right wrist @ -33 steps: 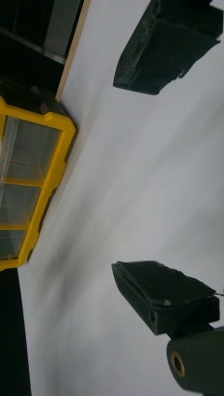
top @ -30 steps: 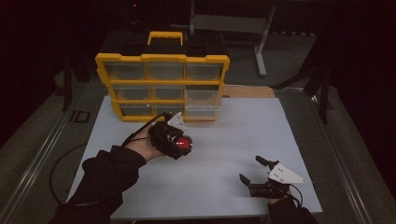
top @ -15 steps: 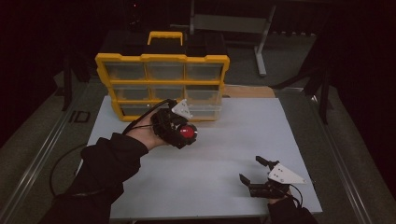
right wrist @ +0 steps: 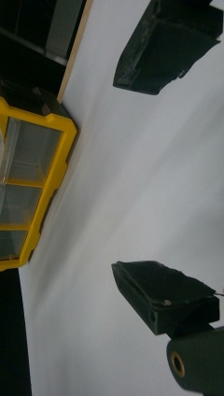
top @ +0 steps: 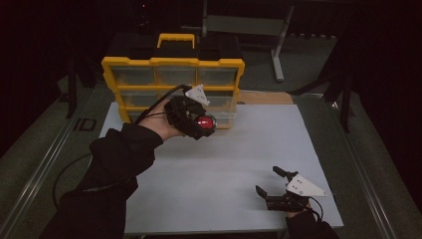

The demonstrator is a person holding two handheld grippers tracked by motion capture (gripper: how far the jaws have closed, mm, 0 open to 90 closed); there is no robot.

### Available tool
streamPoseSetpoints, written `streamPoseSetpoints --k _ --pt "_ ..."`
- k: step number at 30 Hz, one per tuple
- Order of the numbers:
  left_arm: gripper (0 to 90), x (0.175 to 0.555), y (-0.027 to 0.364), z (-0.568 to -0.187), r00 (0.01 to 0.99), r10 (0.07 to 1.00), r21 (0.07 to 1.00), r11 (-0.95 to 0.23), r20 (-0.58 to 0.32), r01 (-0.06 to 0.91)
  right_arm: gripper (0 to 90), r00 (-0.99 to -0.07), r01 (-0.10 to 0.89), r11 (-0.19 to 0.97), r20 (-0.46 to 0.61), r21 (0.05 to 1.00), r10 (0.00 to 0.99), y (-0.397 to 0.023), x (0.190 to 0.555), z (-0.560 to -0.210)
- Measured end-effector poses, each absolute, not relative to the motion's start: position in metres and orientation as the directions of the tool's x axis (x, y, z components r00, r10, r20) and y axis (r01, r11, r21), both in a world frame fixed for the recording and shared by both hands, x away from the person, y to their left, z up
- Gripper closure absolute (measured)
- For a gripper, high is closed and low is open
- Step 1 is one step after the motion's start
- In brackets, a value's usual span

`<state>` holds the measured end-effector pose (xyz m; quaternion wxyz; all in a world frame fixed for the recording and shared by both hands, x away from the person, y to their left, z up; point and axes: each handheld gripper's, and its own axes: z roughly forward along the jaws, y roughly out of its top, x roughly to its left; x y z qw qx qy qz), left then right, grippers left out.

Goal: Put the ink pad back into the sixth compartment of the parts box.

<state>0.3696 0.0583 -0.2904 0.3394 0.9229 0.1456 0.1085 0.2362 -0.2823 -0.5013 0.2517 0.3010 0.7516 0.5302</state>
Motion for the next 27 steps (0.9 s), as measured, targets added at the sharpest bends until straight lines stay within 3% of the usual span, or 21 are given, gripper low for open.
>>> streamPoseSetpoints --k 12,27 --pt "30.6 0.391 0.050 -0.273 0.922 0.377 0.687 -0.693 0.087 0.219 9.9 -0.693 0.184 0.255 -0.059 0.949 0.719 -0.282 0.236 -0.501" --pt "30.6 0.427 0.042 -0.278 0.893 0.449 0.716 -0.635 0.035 0.291 9.9 -0.693 0.184 0.252 -0.056 0.950 0.719 -0.284 0.236 -0.501"
